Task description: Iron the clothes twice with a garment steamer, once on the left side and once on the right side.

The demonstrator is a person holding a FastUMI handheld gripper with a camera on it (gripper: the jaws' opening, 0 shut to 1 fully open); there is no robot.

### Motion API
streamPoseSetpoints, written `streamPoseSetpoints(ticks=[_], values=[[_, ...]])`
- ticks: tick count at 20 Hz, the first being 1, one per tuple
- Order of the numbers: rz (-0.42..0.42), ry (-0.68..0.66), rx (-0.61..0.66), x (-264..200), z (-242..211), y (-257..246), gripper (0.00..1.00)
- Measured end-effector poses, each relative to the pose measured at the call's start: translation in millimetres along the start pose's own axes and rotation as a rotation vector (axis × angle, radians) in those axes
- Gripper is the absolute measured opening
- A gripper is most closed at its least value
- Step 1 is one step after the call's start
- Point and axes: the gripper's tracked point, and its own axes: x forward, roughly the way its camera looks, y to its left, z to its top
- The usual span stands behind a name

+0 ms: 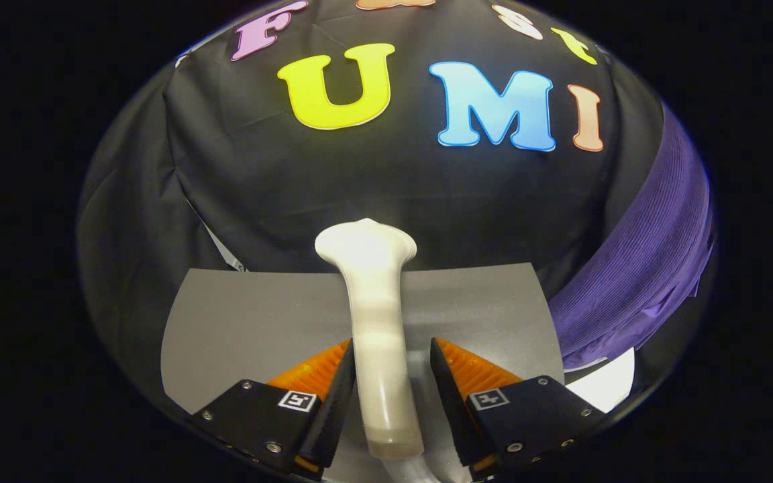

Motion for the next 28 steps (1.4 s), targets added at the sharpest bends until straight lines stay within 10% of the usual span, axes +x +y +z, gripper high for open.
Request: streamPoseSetpoints(ticks=[10,28], values=[[-0.002,-0.026,-0.061,-3.8,-8.3,7.0,0.39],[-0.070,-0.340,-0.085,-164.6,-37.1,-35.0,0.38]])
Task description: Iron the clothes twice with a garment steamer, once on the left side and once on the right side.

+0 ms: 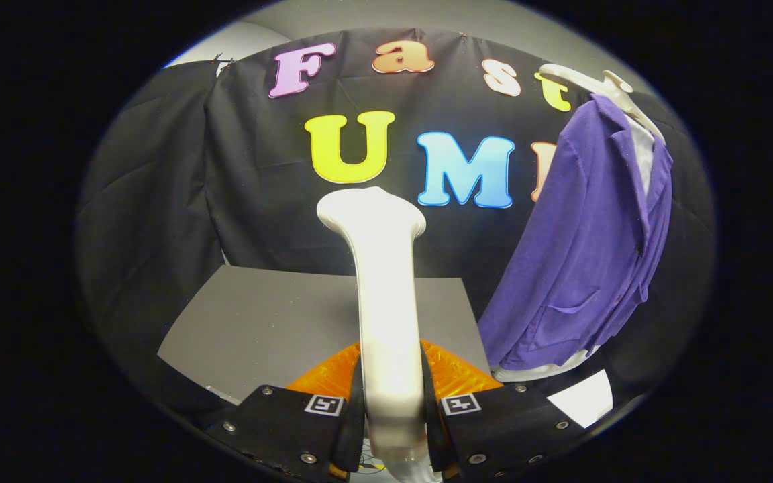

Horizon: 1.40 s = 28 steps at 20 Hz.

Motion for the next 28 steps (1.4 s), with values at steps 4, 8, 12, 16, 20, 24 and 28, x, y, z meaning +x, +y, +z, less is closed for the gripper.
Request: streamPoseSetpoints(ticks=[4,8,12,16,20,24,28], values=[[-0.038,-0.071,-0.005,-45.3,-8.2,-21.2,0.39],[-0.073,-0.129,-0.024,-85.6,-26.4,-41.1,0.38],[-0.103,-0.181,-0.055,-123.4,-56.8,-62.8,0.38],[-0.162,-0.218,-0.071,-155.3,-88.3,-93.4,0.38],[-0.215,-0.272,-0.074,-185.1,-116.3,-125.4,0.38],[-0.268,-0.307,-0.054,-212.8,-145.4,-157.6,0.38],[-0.284,-0.340,-0.054,-229.8,-154.3,-173.1,0.38]])
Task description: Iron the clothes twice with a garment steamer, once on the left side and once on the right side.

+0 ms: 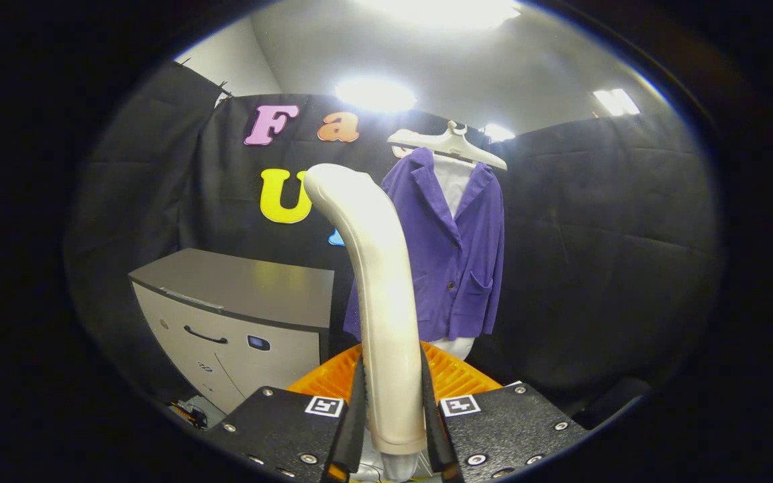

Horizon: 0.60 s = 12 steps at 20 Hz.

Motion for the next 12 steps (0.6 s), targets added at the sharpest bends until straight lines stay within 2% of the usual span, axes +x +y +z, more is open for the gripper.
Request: streamPoseSetpoints(ticks=[6,12], values=[[-0.021,-0.062,0.007,2.4,26.1,-19.9,0.38],[-0.070,-0.138,0.020,32.5,70.6,-39.7,0.38]])
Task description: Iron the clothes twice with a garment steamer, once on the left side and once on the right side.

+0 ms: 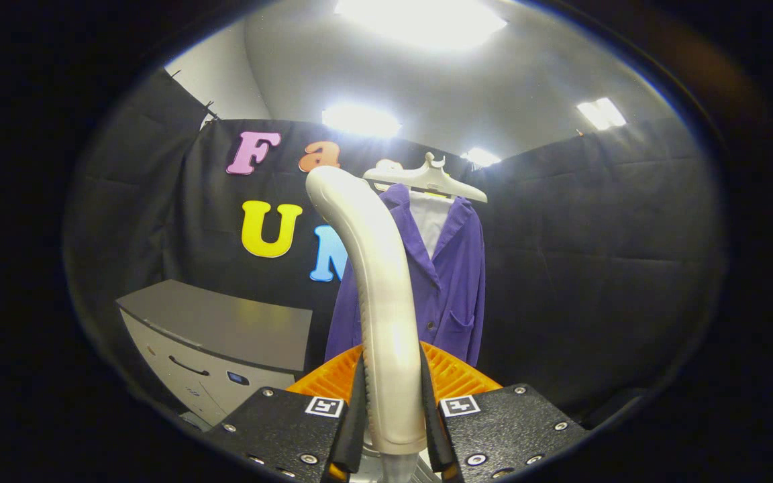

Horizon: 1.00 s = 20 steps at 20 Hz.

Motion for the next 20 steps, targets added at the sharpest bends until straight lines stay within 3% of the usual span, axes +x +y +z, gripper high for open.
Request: streamPoseSetpoints(ticks=[11,20], values=[[-0.130,-0.092,0.026,99.4,60.7,-19.1,0.38],[-0.266,-0.084,0.034,185.5,62.1,-43.7,0.38]])
